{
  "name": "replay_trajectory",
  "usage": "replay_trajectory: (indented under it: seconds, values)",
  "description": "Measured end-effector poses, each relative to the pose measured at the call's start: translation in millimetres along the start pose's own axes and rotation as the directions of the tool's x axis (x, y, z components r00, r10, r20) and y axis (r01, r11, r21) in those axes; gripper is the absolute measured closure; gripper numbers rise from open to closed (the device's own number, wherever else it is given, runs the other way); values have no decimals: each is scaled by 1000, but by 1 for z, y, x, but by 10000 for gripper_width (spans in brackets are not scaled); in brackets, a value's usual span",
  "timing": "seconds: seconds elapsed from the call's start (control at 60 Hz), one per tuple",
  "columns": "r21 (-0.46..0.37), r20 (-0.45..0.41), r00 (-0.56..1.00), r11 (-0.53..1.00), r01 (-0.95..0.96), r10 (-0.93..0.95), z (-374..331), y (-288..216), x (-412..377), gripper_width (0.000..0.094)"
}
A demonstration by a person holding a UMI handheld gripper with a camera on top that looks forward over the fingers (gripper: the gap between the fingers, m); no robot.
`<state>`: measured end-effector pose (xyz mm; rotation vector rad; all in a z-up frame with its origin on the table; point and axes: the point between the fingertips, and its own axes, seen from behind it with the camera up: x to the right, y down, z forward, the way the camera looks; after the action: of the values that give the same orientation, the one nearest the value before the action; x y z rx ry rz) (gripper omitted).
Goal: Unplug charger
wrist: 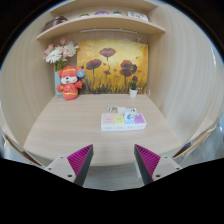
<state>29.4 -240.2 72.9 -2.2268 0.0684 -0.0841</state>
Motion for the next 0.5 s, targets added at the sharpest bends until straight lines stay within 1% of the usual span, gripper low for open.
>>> replay_trajectory:
  seconds: [0.117,0.133,0.217,0.283,0.35,0.383,0.4,0.417,0.45,0.5]
  values:
    - [9,-41,999,1000,-18,18,40,-22,31,115]
    - [23,-39,999,1000,-13,14,61,-31,45,116]
    - [68,-52,998,998,-21,24,86,-56,56,115]
    - [96,-38,999,995,-14,17,122,-71,68,123]
    - [92,-32,999,996,-10,13,140,-75,70,175]
    - [93,-28,1000,996,-12,15,149,-76,70,222]
    - [95,-24,1000,995,-11,13,152,-77,70,265]
    - [96,-19,1000,995,-8,10,154,-78,69,316]
    - [98,-7,1000,995,0,1,160,-78,67,449]
    - [116,34,999,993,3,-7,163,-82,60,620]
